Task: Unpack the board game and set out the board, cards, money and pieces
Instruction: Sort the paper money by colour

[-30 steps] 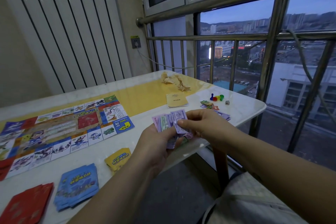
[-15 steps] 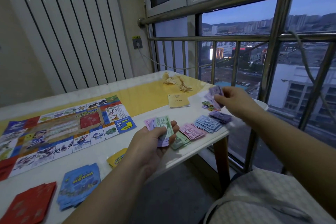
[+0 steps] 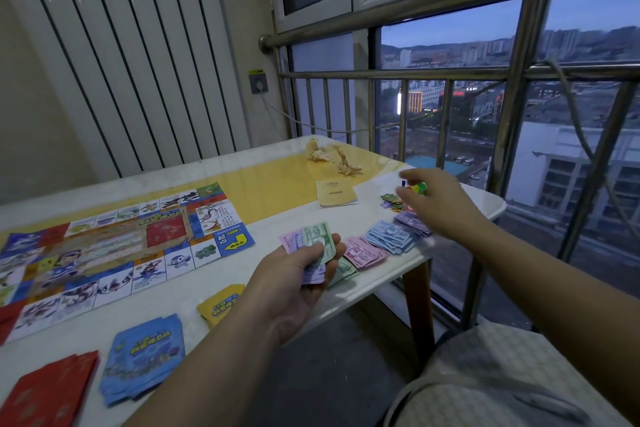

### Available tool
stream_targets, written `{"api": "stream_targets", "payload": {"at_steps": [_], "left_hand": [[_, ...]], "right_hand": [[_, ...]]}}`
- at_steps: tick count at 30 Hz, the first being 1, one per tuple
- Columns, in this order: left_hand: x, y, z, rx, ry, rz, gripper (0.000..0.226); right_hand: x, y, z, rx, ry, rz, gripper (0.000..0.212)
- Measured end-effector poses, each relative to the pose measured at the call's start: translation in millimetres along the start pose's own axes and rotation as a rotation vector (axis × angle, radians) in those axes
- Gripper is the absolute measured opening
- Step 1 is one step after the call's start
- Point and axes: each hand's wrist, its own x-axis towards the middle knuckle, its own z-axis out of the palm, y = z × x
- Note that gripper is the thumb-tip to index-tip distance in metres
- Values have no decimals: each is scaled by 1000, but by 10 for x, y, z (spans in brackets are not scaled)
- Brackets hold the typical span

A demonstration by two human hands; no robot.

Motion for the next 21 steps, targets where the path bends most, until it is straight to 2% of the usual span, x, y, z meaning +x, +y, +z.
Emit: {"api": "stream_targets", "payload": {"at_steps": [2, 5, 8, 12, 15, 17, 19, 21], "left_hand": [[-24, -18, 20, 58, -10, 18, 14], [-78, -34, 39, 162, -20, 81, 13], [-160, 3, 48, 219, -43, 137, 14], [-186, 101, 5, 133, -4, 116, 20], [-159, 168, -108, 99, 12, 124, 34], [-142, 200, -190, 90, 46, 141, 34], [-133, 217, -243, 87, 60, 147, 31], [-132, 216, -272, 102, 65, 152, 25]], "right_hand": [[-197, -292, -35, 276, -182, -28, 29], [-447, -579, 40, 400, -450, -19, 27], [-519, -642, 153, 483, -485, -11, 18], [-457, -651, 180, 578, -443, 77, 13], [-387, -627, 200, 500, -385, 101, 10], [-372, -632, 236, 364, -400, 46, 13], [-399, -663, 311, 256, -442, -6, 21], [-425, -669, 408, 89, -382, -77, 36]]}}
